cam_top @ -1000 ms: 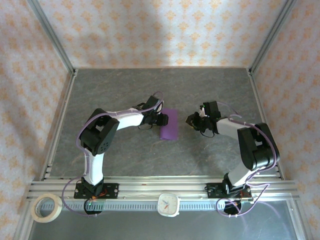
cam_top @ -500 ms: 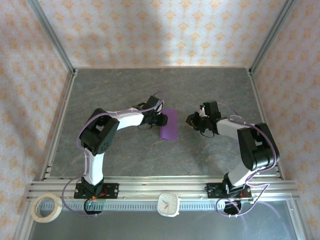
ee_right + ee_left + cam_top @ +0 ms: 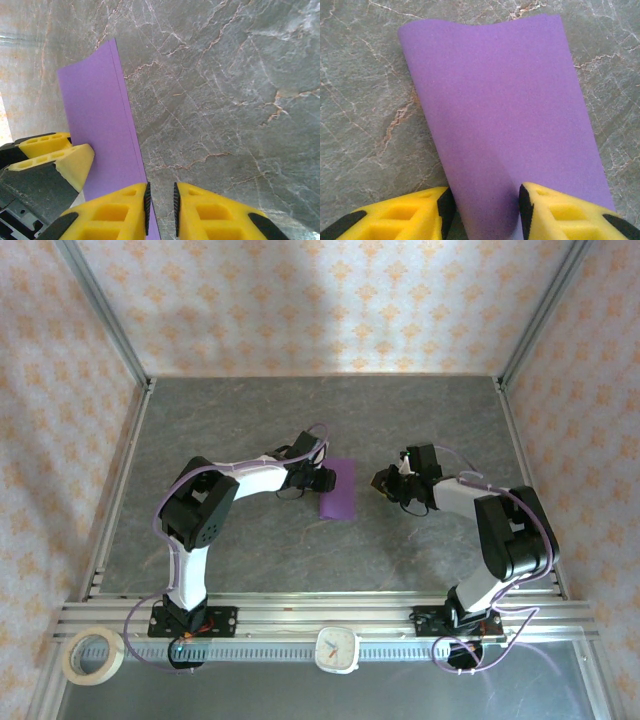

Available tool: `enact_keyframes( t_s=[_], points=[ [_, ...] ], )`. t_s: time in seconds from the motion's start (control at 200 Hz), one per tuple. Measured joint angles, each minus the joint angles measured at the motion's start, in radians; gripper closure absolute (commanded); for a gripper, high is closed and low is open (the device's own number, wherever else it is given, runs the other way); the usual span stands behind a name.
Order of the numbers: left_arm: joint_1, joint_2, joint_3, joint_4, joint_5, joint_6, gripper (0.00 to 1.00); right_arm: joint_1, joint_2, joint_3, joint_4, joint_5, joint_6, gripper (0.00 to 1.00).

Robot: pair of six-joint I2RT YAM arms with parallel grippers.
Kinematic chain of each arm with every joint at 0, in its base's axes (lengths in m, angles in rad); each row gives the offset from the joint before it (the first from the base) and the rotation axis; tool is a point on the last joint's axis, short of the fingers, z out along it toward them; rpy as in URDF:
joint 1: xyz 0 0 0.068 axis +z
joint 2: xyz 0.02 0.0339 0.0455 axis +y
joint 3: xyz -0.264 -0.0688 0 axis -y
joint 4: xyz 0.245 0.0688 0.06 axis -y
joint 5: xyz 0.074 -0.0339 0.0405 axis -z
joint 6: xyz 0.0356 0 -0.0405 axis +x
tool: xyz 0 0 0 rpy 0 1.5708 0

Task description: Fold a paper plane with a square sheet of paper (pick it up from the middle)

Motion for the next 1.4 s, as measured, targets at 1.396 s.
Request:
enact_keyframes(
  t_s=[1.396],
  points=[
    [-0.006, 0.027, 0.055, -0.070, -0.012, 0.037, 0.49, 0.000, -0.006, -0.008, 0.006, -0.011, 0.000, 0.78]
  ],
)
